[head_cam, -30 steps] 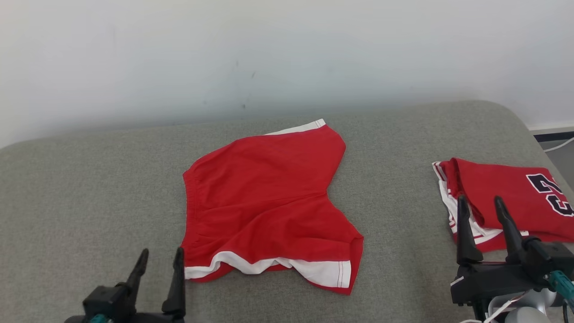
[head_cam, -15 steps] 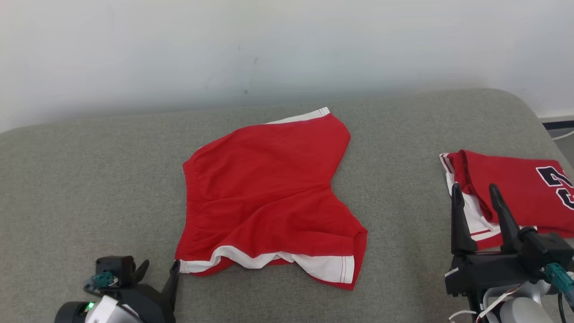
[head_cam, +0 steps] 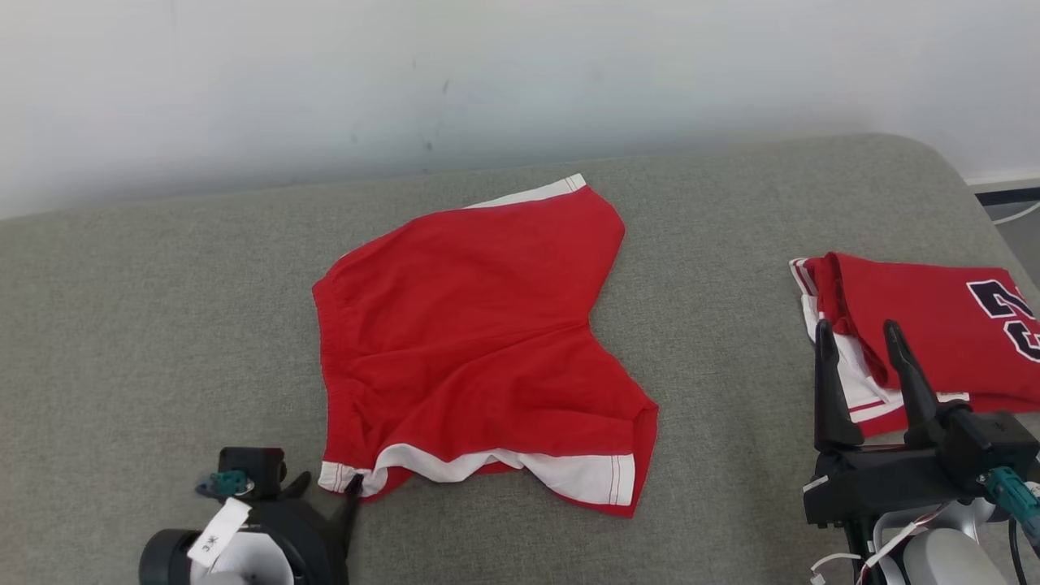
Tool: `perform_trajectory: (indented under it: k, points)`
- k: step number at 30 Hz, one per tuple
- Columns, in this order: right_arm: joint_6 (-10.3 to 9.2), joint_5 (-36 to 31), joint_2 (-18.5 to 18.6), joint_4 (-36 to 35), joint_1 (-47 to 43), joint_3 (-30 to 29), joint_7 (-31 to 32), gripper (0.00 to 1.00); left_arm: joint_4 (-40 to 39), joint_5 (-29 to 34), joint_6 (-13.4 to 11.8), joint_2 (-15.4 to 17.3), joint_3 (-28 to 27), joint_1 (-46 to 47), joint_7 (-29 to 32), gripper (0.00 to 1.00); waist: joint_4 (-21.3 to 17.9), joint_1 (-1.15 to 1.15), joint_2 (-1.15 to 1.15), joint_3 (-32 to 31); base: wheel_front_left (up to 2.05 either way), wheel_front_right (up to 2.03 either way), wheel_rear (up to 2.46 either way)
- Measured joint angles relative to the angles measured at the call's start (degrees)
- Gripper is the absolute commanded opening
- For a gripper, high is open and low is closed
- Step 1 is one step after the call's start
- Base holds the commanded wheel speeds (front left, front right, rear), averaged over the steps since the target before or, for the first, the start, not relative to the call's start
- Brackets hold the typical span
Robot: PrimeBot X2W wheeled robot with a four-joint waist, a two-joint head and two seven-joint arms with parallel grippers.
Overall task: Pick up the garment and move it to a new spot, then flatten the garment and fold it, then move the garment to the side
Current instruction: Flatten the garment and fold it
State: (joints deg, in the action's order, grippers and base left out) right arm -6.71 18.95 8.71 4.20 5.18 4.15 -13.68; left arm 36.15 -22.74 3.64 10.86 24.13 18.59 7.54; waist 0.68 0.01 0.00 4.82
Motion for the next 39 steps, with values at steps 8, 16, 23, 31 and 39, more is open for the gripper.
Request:
perform_trajectory:
  k: [8, 16, 23, 31, 39]
  points:
    - [0.13, 0.0, -0.24, 0.33, 0.17, 0.36, -0.03, 1.0, 1.9, 0.38, 1.48, -0.16, 1.43, 2.64, -0.11, 0.02, 0.34, 0.0, 0.0, 0.83, 0.0, 0.0, 0.0]
    - [5.94, -0.49, 0.42, 3.88, 0.24, 8.69, 5.04, 1.0, 3.55, 0.4, 1.93, -0.48, 1.93, 4.0, -0.74, 0.0, 0.89, -0.01, 0.0, 1.15, 0.0, 0.0, 0.0]
    - [10.29, -1.56, -0.97, 9.69, -0.02, 16.93, 13.7, 1.0, 5.19, 0.35, 2.38, -1.49, 2.47, 5.22, -1.52, 0.0, 1.82, -0.01, 0.0, 1.74, 0.0, 0.0, 0.0]
    - [10.34, -1.87, -2.19, 14.23, 3.03, 17.9, 19.72, 0.47, 6.97, 0.34, 2.52, -2.18, 2.88, 6.32, -2.55, 0.0, 2.58, -0.01, 0.0, 2.21, 0.0, 0.0, 0.0]
    - [10.43, -1.32, -2.47, 16.15, 3.69, 17.91, 21.86, 0.0, 8.57, 0.05, 2.94, -2.58, 3.09, 6.9, -3.61, 0.0, 2.82, -0.01, 0.0, 2.11, 0.0, 0.0, 0.0]
